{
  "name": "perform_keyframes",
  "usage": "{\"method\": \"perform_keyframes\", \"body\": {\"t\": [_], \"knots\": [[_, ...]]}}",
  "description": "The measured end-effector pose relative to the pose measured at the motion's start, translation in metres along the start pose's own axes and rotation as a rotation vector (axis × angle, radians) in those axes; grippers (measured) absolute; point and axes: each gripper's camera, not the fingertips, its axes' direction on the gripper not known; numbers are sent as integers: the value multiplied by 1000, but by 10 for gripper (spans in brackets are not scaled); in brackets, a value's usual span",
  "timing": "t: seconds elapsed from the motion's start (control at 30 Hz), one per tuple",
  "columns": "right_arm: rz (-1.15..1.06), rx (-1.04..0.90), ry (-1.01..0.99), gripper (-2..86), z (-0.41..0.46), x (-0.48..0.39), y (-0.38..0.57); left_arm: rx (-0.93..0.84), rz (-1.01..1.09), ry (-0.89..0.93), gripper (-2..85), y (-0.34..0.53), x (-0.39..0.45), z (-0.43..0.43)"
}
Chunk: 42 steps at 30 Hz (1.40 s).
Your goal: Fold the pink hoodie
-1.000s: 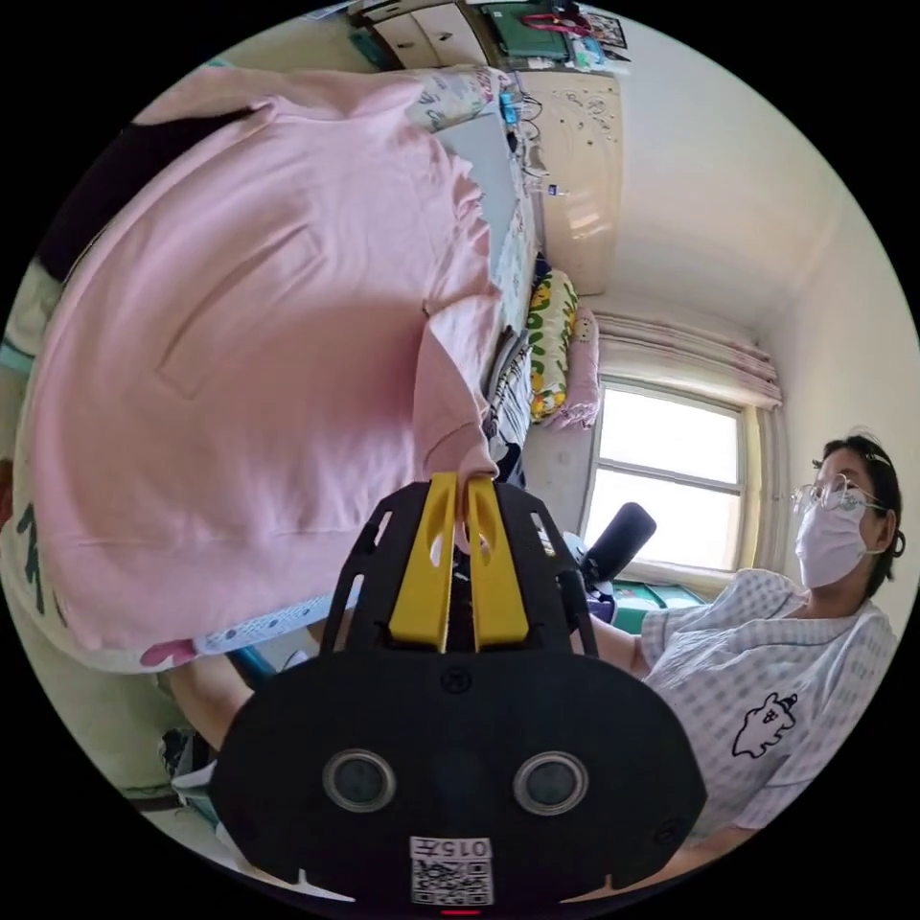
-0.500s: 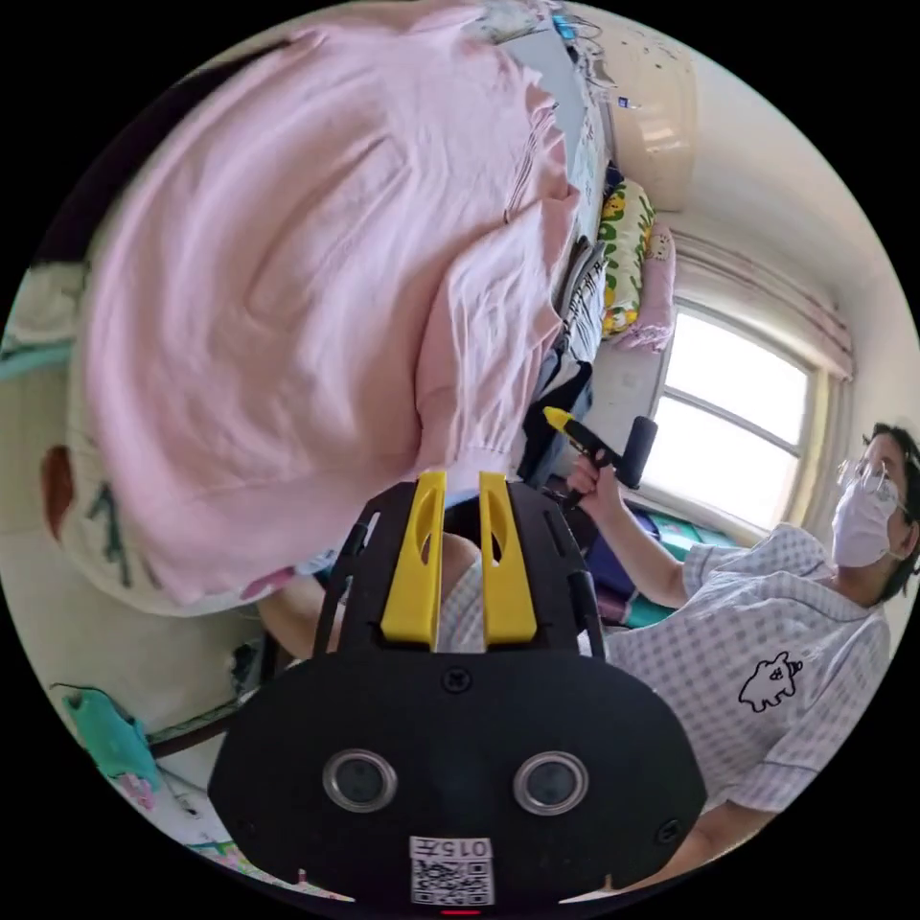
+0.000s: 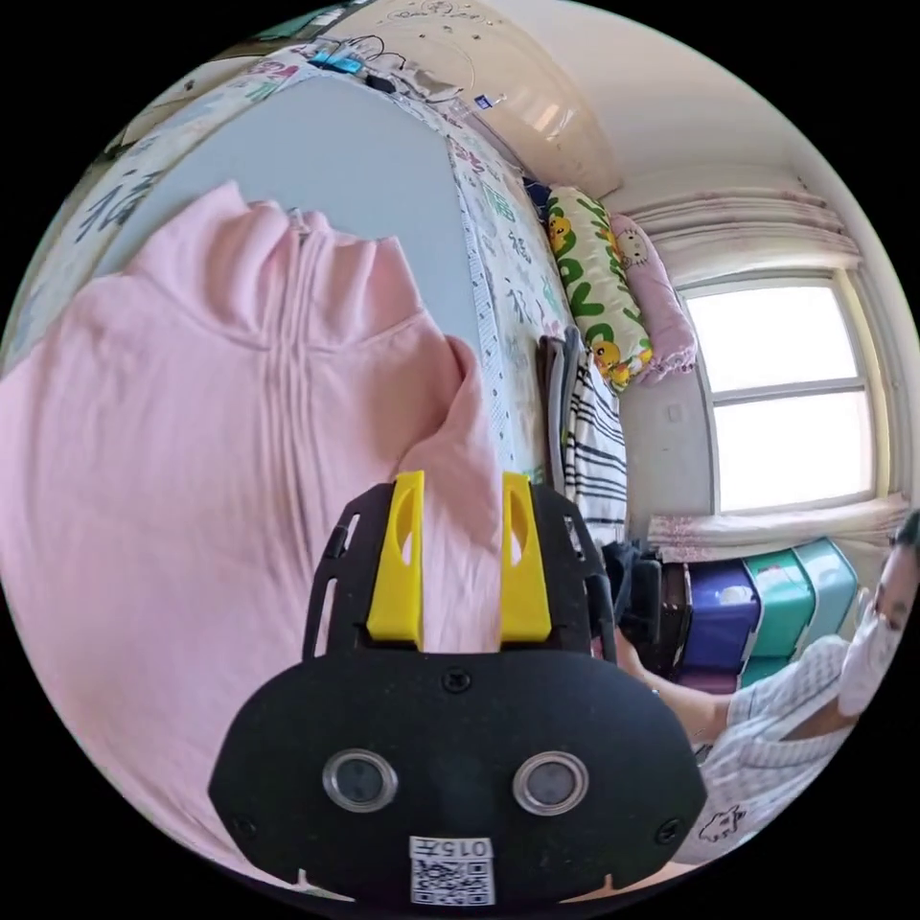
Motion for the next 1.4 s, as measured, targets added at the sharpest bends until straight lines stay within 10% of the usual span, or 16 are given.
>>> {"method": "perform_keyframes", "body": {"t": [0.63, 0.9, 1.4], "knots": [[-223, 19, 378, 17, 9, -124, 1, -130, 205, -315, -4, -44, 96, -3], [-201, -39, 338, 35, 15, -195, -10, 2, 167, -165, 12, 1, 72, -120], [-738, -112, 380, 20, 149, -625, -9, 648, -748, 35, 64, 290, -192, -444]]}}
